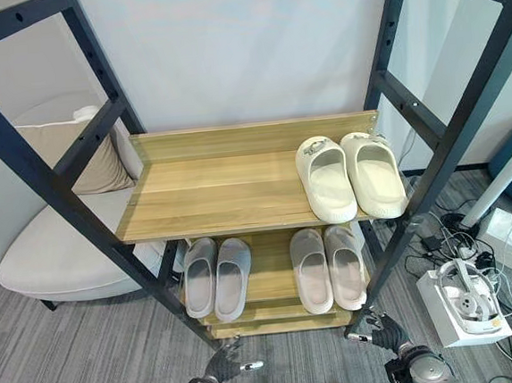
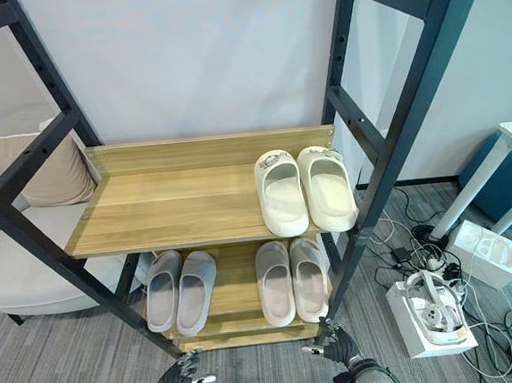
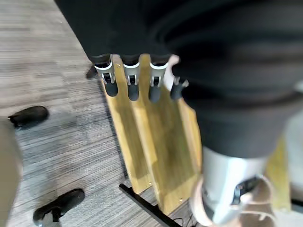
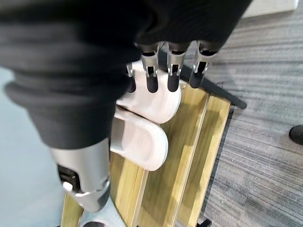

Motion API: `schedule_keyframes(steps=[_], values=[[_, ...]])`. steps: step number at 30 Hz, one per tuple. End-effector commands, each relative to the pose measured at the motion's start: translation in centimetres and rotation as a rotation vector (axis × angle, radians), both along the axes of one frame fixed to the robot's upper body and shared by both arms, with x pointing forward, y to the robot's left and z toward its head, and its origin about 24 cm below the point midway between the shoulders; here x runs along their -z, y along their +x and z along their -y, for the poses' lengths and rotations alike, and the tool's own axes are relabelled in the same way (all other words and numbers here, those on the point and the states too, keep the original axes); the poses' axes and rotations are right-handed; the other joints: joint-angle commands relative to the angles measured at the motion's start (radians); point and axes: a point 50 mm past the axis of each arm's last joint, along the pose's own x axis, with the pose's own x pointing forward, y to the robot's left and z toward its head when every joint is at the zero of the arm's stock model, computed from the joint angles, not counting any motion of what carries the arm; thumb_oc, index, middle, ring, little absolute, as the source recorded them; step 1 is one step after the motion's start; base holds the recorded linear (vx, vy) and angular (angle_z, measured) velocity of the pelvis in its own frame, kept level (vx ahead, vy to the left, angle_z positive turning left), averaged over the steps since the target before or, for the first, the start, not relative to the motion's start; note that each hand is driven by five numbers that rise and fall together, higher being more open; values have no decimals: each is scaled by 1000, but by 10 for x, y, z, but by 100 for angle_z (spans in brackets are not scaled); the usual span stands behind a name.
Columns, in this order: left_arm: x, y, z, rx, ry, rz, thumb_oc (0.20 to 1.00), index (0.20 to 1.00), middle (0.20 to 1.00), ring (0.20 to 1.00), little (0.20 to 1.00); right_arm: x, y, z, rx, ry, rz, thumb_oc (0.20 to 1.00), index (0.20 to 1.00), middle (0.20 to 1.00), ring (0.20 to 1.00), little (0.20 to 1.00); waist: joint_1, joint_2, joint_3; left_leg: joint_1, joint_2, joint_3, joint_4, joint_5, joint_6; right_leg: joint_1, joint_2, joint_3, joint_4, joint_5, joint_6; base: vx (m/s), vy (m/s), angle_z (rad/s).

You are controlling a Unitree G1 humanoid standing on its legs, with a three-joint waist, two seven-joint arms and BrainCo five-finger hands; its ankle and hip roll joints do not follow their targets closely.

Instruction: Arrange the slippers neatly on the shoe rack.

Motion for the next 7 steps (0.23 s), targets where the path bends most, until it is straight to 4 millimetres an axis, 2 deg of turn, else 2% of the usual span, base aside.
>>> schedule_keyframes(steps=[1, 7], values=[[-17, 28, -12, -119, -21, 132, 1000, 1000, 1000, 1000, 1000, -12, 21, -5, 53, 44, 100, 1000, 1000, 1000, 1000, 1000, 24, -26, 42, 14, 3, -46, 1, -63, -1, -6, -28, -43, 23, -68, 29, 5, -5, -3], [-13, 27, -19, -205, -7, 120, 1000, 1000, 1000, 1000, 1000, -9, 20, -3, 83, 36, 88, 1000, 1000, 1000, 1000, 1000, 26, -27, 42, 16, 4, -47, 1, -64, -2, -1, -28, -42, 19, -68, 28, 0, 0, 0]])
